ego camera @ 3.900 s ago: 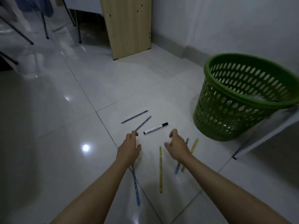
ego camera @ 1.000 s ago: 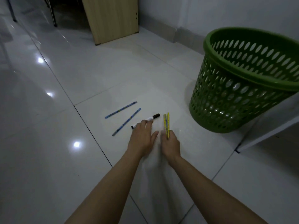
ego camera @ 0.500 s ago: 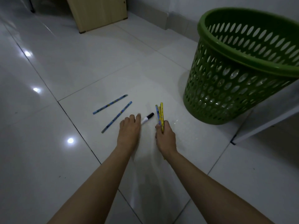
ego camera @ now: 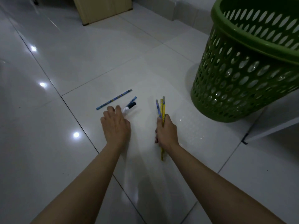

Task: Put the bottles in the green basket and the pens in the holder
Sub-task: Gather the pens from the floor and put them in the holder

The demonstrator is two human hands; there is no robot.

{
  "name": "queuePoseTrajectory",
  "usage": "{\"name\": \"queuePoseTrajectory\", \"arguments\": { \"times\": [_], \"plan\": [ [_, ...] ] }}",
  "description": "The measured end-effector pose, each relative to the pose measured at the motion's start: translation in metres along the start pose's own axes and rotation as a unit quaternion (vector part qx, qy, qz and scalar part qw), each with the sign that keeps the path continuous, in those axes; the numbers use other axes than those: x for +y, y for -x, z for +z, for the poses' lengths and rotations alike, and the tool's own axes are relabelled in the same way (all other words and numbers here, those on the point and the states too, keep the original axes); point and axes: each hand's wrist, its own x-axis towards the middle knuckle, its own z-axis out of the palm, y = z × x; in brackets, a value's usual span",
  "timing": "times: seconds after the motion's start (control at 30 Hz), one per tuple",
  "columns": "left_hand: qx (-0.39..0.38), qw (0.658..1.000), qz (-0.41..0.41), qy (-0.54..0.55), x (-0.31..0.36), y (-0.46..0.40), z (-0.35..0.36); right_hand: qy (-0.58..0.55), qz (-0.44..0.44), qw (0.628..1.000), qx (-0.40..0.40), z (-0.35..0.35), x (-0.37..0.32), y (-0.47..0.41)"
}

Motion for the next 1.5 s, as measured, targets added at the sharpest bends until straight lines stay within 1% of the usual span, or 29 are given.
{"name": "queuePoseTrajectory", "arguments": {
  "times": [0.07, 0.17, 0.23, 0.3, 0.37, 0.43, 0.5, 0.6, 0.67, 0.77, 0.87, 0.93, 1.03, 1.1, 1.17, 1.23, 1.33, 1.4, 1.5],
  "plan": [
    [-0.005, 1.000, 0.000, -0.006, -0.009, -0.001, 0.006, 0.047, -0.004, 0.999, -0.017, 0.008, 0.007, -0.003],
    [0.003, 0.999, 0.044, -0.006, -0.011, -0.005, 0.011, 0.130, -0.044, 0.990, -0.017, 0.007, 0.003, -0.004],
    [0.029, 0.997, 0.060, 0.027, -0.010, -0.011, 0.009, 0.180, -0.062, 0.982, -0.008, 0.005, 0.001, -0.007],
    [0.061, 0.993, 0.060, 0.085, -0.011, -0.018, 0.004, 0.211, -0.075, 0.975, -0.010, 0.003, 0.002, -0.010],
    [0.088, 0.985, 0.034, 0.148, -0.015, -0.027, -0.001, 0.230, -0.090, 0.969, -0.016, 0.003, 0.002, -0.010],
    [0.093, 0.976, -0.028, 0.193, -0.017, -0.040, -0.002, 0.237, -0.097, 0.966, -0.018, 0.002, 0.002, -0.010],
    [0.076, 0.973, -0.079, 0.203, -0.018, -0.051, -0.002, 0.237, -0.097, 0.967, -0.019, 0.001, 0.002, -0.010],
    [0.063, 0.971, -0.097, 0.210, -0.022, -0.057, 0.001, 0.242, -0.102, 0.965, -0.021, 0.000, 0.001, -0.008],
    [0.051, 0.975, -0.062, 0.207, -0.026, -0.053, 0.006, 0.249, -0.096, 0.963, -0.025, 0.002, 0.001, -0.008],
    [0.016, 0.988, 0.003, 0.153, -0.032, -0.048, 0.013, 0.251, -0.086, 0.964, -0.033, 0.003, 0.002, -0.009],
    [0.014, 0.995, 0.022, 0.091, -0.036, -0.042, 0.011, 0.246, -0.077, 0.966, -0.036, 0.004, 0.002, -0.008],
    [0.021, 0.997, 0.052, 0.061, -0.041, -0.031, 0.010, 0.250, -0.074, 0.965, -0.039, 0.004, 0.003, -0.007],
    [0.040, 0.991, 0.122, 0.030, -0.044, -0.006, 0.013, 0.250, -0.069, 0.965, -0.042, 0.003, 0.002, -0.002],
    [0.040, 0.988, 0.152, -0.013, -0.044, 0.009, 0.012, 0.250, -0.067, 0.965, -0.043, 0.001, 0.000, 0.002],
    [0.029, 0.982, 0.178, -0.049, -0.044, 0.019, 0.008, 0.240, -0.057, 0.968, -0.048, -0.001, 0.001, 0.006],
    [0.011, 0.973, 0.220, -0.068, -0.045, 0.026, 0.004, 0.226, -0.046, 0.972, -0.052, -0.002, 0.001, 0.011],
    [-0.026, 0.957, 0.282, -0.066, -0.044, 0.031, 0.001, 0.225, -0.040, 0.971, -0.070, -0.007, 0.001, 0.019],
    [-0.046, 0.952, 0.297, -0.065, -0.038, 0.033, 0.000, 0.218, -0.034, 0.972, -0.086, -0.009, 0.002, 0.024],
    [-0.066, 0.957, 0.277, -0.059, -0.028, 0.034, -0.002, 0.188, -0.009, 0.977, -0.101, -0.007, 0.003, 0.032]
  ]
}}
